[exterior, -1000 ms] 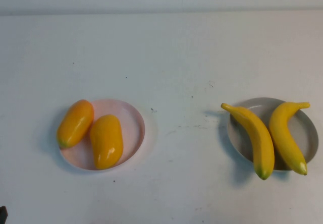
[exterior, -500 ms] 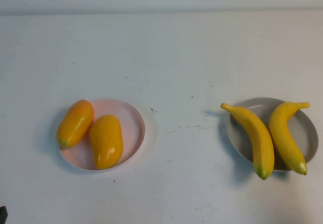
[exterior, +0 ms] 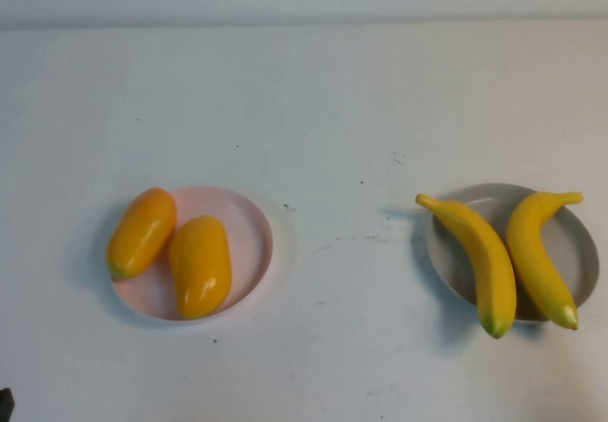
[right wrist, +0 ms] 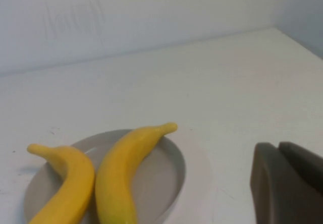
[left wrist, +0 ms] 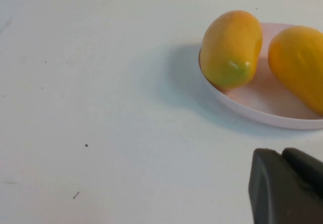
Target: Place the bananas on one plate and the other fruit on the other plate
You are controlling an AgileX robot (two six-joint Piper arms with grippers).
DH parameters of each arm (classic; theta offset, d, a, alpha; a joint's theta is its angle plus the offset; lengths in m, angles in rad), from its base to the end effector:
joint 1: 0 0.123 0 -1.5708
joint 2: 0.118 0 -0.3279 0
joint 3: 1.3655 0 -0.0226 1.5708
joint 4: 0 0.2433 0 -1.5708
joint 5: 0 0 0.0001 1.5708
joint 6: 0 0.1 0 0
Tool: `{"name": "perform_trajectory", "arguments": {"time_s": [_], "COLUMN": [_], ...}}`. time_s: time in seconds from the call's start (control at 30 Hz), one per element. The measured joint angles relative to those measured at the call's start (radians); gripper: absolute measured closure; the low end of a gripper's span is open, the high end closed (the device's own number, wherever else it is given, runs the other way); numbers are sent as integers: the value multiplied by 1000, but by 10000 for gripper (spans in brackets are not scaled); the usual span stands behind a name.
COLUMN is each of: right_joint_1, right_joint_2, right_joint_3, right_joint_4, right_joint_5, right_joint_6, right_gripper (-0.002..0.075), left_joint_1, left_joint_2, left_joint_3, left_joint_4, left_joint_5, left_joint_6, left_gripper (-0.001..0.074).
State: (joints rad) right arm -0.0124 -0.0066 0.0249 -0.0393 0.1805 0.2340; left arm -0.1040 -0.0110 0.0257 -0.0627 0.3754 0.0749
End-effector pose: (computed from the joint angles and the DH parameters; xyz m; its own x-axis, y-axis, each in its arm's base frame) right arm 0.0147 -0.0009 0.1876 -0.1052 0.1954 -0.9751 0.0406 0.9805 0.1921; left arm 0.0101 -0.0034 0.1684 -0.2938 0.0473 -0.9547 0.1305 0.9914 0.0090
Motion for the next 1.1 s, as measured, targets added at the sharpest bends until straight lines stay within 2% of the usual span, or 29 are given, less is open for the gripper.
{"name": "perform_trajectory", "arguments": {"time_s": [0.2, 0.33, 0.43, 0.57, 1.1], "right_joint_1": [0, 0, 0, 0, 0], "right_joint_2": [0, 0, 0, 0, 0], "right_joint_3": [0, 0, 0, 0, 0], "right_joint_4": [-18, 146, 222, 249, 274], "right_joint_5": [-28, 26, 100, 170, 177], "right_joint_6": [-130, -366, -455, -484, -494], "right_gripper": [741, 741, 741, 741, 741], "left_joint_1": [0, 0, 0, 0, 0], "left_joint_2": [0, 0, 0, 0, 0], "left_joint_3": [0, 0, 0, 0, 0], "left_joint_4": [0, 0, 0, 0, 0], "left_joint_5": [0, 0, 0, 0, 0], "left_joint_6": [0, 0, 0, 0, 0], "left_gripper": [736, 736, 736, 736, 736]}}
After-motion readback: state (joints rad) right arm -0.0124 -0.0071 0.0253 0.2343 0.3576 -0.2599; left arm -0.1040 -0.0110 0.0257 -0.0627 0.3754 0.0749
